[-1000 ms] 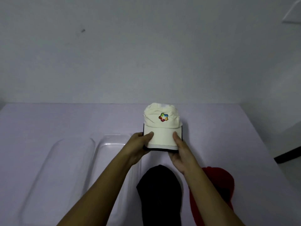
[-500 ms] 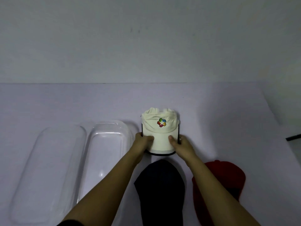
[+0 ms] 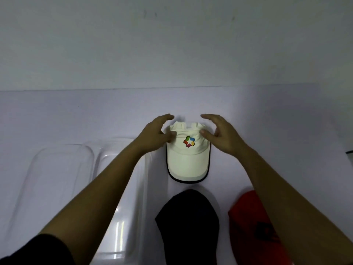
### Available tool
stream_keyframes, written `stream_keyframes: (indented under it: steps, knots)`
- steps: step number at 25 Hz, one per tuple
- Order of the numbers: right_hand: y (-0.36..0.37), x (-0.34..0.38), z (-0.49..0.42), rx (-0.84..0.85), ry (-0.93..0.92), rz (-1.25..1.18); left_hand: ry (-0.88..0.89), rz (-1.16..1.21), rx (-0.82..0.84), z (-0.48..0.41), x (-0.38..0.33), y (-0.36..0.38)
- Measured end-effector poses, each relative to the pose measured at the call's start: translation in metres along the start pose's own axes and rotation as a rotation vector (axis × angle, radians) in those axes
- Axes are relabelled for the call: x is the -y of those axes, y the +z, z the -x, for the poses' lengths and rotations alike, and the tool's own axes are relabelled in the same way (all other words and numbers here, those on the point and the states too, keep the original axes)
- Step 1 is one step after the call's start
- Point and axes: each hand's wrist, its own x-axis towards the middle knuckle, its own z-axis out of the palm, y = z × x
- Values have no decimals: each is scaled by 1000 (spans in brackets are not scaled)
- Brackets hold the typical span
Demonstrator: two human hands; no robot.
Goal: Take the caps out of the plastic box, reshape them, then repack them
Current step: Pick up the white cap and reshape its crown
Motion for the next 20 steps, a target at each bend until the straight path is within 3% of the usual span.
stream_keyframes:
  steps: [3,6,8,12,17,20]
  knots:
    - [0,-2,-18,208,120,-21,-16,59,136,-14,0,-5]
    - [-3,-6,-25,222,126,242,14,-210,149,-25,4,-8]
    - [-2,-8,-26,234,109,271,7,-272,204,-27,4,-6]
    - [-2,-4,-28,233,109,-55,-32,-17,186,-24,-3,0]
    - [3,-4,-27,263,162,78,-103,43,136,-21,-7,9]
    - [3,-4,-24,223,138,-4,-74,76,156,-18,-13,10]
